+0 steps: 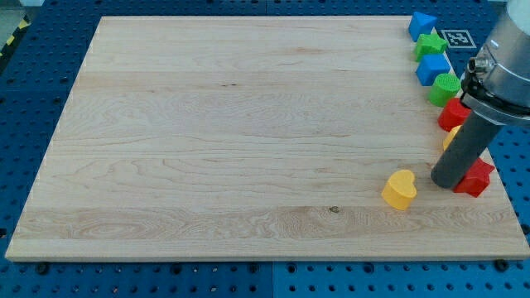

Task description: Place the yellow heart towards the bottom of red star

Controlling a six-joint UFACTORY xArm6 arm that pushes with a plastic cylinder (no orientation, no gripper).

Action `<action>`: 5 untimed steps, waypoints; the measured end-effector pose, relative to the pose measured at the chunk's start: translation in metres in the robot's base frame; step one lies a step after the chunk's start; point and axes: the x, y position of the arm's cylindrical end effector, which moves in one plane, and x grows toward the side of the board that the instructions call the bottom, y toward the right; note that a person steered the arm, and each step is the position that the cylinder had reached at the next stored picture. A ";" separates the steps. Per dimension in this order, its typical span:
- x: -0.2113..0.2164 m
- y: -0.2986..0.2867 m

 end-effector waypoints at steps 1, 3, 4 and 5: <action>0.000 0.010; -0.005 -0.003; -0.025 -0.031; -0.026 -0.053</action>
